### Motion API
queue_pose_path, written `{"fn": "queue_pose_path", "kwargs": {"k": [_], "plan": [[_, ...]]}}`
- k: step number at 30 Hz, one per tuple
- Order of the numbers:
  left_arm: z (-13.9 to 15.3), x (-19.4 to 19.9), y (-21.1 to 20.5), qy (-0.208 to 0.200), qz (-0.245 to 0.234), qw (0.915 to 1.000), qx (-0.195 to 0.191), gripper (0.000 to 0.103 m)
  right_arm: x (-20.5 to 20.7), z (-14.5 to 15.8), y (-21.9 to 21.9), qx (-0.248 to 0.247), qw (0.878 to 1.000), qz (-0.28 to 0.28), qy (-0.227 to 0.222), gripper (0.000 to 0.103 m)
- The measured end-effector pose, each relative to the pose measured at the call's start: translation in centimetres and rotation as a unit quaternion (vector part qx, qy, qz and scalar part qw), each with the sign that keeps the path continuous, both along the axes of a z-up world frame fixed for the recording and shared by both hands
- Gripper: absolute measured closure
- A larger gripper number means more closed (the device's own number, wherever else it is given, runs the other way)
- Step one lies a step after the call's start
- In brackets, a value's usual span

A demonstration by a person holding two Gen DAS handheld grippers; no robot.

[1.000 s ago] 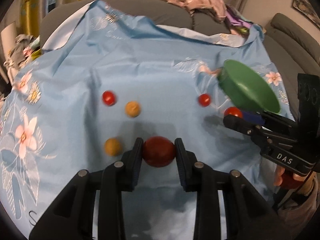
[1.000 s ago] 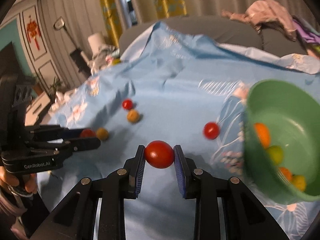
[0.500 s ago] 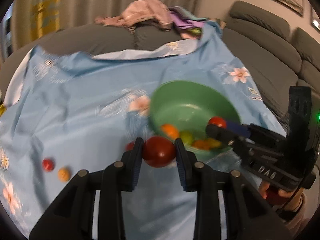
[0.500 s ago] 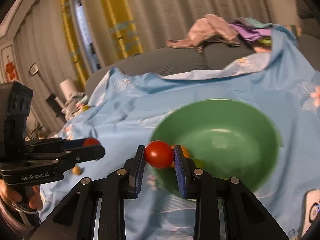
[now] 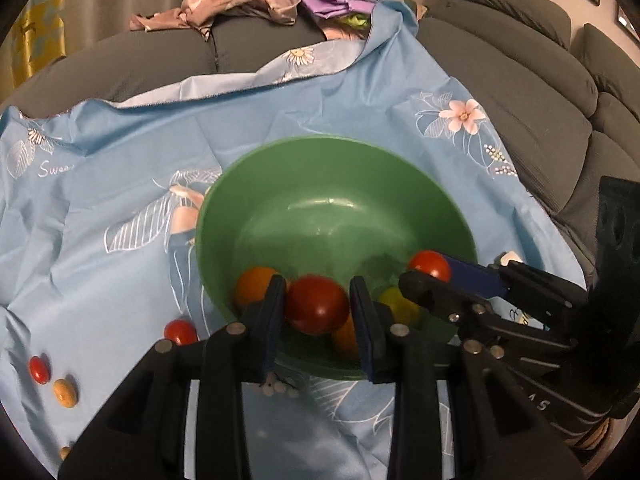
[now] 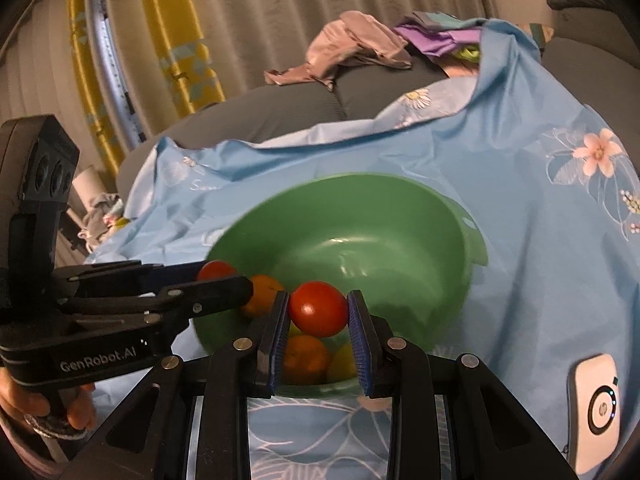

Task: Organize fruits
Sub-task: 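Carry both tomatoes over the green bowl and open both tools to drop them, then withdraw both tools from the bowl toward the remaining small fruits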

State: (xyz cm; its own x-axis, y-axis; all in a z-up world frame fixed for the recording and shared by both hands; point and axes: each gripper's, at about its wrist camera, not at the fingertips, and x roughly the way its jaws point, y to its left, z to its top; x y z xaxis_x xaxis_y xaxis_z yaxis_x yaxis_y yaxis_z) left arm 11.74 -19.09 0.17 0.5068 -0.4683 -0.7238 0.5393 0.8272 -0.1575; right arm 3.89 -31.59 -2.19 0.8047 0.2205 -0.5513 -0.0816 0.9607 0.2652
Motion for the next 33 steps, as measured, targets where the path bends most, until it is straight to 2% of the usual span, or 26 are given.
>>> {"fn": "queue_pose_path", "kwargs": {"k": [1,2,4,7,12,16,20,23,27,33], "plan": [[0.0,-0.1,0.1,0.000,0.001,1.0000,-0.002,0.062,0.0,-0.1,-0.2,0.003,1.000,-0.002,0.002,0.072],[0.2,-0.1,0.3,-0.001,0.003,1.0000,-0.006,0.048,0.0,-0.1,-0.4,0.005,1.000,-0.005,0.002,0.072],[0.5,-0.2,0.8,-0.007,0.011,0.9998,-0.012,0.028,-0.1,0.0,-0.7,0.011,1.000,-0.009,0.001,0.071],[1.3,-0.5,1.8,-0.018,0.025,0.9993,-0.022,0.028,-0.2,-0.1,-1.2,0.025,1.000,-0.016,-0.008,0.069],[2.2,-1.5,5.8,-0.029,0.075,0.9960,-0.039,0.023,-0.6,0.1,-1.8,0.053,0.998,-0.015,-0.024,0.066],[2.1,-3.4,11.0,-0.034,0.143,0.9885,-0.035,0.020,-0.8,0.4,-1.6,0.067,0.997,0.001,-0.036,0.065],[0.8,-5.2,15.8,-0.022,0.207,0.9780,-0.016,0.020,-0.9,0.7,-0.2,0.073,0.996,0.036,-0.047,0.065],[0.0,-7.0,18.8,-0.013,0.242,0.9701,-0.002,0.020,-1.0,1.0,1.5,0.066,0.994,0.066,-0.055,0.065],[-1.3,-9.2,21.7,0.006,0.267,0.9636,0.008,0.020,-1.4,1.3,4.8,0.038,0.989,0.124,-0.065,0.065],[-2.6,-10.8,22.4,0.026,0.260,0.9652,0.011,0.020,-1.6,0.7,10.2,-0.013,0.979,0.196,-0.054,0.065]]}}
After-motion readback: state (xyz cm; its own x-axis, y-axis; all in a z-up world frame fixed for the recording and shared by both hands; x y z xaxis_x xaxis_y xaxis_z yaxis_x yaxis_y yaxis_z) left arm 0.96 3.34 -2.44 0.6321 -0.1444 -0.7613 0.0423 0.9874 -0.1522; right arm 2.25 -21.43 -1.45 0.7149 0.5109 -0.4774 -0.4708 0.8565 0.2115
